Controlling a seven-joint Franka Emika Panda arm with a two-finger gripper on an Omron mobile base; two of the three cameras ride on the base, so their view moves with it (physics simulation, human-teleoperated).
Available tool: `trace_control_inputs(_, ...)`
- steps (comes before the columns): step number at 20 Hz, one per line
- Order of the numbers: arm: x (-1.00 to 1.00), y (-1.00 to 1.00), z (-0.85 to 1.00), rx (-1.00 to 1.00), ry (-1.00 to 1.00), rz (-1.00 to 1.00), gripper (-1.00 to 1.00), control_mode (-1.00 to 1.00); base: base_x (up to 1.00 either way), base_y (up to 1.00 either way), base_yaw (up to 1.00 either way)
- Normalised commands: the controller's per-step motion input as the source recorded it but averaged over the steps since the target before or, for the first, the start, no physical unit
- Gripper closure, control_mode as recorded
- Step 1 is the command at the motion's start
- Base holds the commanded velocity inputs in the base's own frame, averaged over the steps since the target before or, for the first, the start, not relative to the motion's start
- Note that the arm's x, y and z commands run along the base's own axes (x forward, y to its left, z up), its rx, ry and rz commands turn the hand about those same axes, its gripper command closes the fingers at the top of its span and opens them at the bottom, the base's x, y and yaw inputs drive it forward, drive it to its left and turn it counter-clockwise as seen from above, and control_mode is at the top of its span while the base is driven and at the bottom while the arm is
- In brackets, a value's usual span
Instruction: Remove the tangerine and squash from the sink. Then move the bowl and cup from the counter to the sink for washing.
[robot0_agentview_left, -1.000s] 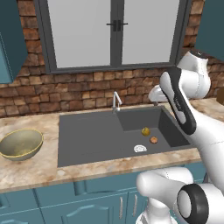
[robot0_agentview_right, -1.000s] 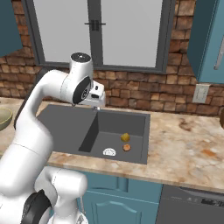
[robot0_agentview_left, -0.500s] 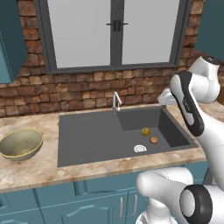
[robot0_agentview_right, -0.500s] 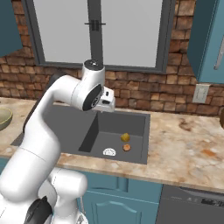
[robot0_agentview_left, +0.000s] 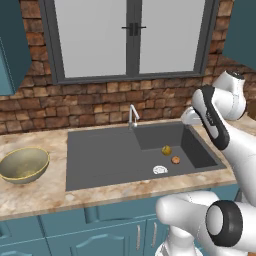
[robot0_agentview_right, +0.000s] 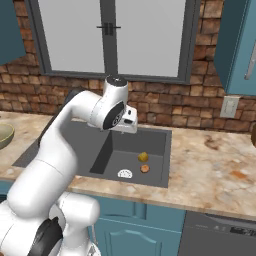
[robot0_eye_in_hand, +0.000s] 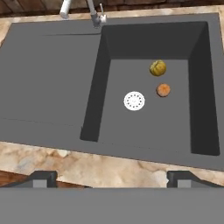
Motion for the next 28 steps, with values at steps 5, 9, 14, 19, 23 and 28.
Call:
trace_control_inputs(5, 0.34, -0.02, -0.27, -0.01, 0.00, 0.00, -1.00, -1.00, 0.00, 0.00, 0.00)
trace_control_inputs(9, 0.31, -0.02, -0.27, 0.00, 0.00, 0.00, -1.00, -1.00, 0.00, 0.00, 0.00)
trace_control_inputs(14, 0.29, -0.03, -0.30, -0.05, 0.04, 0.00, -1.00, -1.00, 0.00, 0.00, 0.00)
trace_control_inputs(19, 0.29, -0.05, -0.27, -0.11, 0.10, -0.02, -1.00, -1.00, 0.00, 0.00, 0.00)
trace_control_inputs(23, 0.30, -0.05, -0.25, -0.08, 0.05, 0.00, -1.00, -1.00, 0.00, 0.00, 0.00)
trace_control_inputs(28, 0.30, -0.05, -0.24, -0.04, 0.03, 0.00, -1.00, -1.00, 0.00, 0.00, 0.00)
